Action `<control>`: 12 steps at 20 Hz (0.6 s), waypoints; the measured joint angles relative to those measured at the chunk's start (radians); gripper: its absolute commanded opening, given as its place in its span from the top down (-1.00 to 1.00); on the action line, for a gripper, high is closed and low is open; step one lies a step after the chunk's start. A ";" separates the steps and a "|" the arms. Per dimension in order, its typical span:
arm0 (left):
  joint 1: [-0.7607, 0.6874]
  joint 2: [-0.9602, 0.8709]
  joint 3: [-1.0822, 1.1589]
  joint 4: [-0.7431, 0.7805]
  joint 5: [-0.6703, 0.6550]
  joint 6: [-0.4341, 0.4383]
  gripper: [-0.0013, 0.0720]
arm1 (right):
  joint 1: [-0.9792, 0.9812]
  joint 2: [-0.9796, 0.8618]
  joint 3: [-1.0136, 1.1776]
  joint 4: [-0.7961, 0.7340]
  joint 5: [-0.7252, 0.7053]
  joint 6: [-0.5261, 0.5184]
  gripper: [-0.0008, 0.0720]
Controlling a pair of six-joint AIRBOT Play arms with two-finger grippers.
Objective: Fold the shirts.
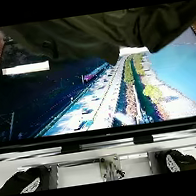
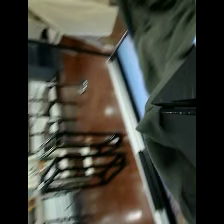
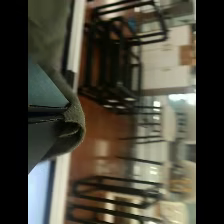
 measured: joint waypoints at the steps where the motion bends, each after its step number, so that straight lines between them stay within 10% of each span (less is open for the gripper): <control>1: 0.001 0.035 -0.003 0.066 -0.022 -0.029 0.90 | 0.000 0.025 0.010 -0.023 0.010 0.016 0.81; 12: 0.001 0.074 -0.035 0.461 -0.217 -0.152 0.90 | 0.000 0.007 -0.037 -0.322 0.609 0.197 0.81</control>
